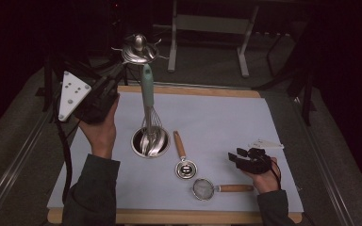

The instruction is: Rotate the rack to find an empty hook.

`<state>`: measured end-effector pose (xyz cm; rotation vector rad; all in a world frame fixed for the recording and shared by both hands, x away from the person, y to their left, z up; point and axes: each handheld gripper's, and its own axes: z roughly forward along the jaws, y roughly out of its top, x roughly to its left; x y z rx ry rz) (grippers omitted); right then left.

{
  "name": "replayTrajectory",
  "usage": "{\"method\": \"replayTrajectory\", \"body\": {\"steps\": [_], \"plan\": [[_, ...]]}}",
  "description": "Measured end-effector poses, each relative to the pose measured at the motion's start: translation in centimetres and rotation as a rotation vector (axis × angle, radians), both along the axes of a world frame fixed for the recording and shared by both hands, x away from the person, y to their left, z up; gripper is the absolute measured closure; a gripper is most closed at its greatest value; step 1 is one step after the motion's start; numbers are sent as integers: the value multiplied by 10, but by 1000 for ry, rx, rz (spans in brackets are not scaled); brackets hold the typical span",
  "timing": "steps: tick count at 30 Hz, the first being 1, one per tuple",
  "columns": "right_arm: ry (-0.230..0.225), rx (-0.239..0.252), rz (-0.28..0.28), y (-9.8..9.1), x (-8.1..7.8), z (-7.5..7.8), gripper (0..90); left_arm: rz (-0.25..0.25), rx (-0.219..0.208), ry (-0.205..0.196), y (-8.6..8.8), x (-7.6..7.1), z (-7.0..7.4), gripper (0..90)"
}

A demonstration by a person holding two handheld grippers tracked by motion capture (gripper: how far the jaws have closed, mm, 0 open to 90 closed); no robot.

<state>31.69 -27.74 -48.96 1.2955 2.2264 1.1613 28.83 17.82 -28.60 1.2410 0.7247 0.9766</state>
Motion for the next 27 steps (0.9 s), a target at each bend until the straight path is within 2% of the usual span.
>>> {"method": "replayTrajectory", "body": {"steps": [12, 27], "plan": [[2, 4, -1, -1, 0, 0, 520, 29, -3, 12, 10, 7, 3, 897], [0, 4, 1, -2, 0, 0, 518, 73, 22, 43, 20, 22, 9, 897]]}}
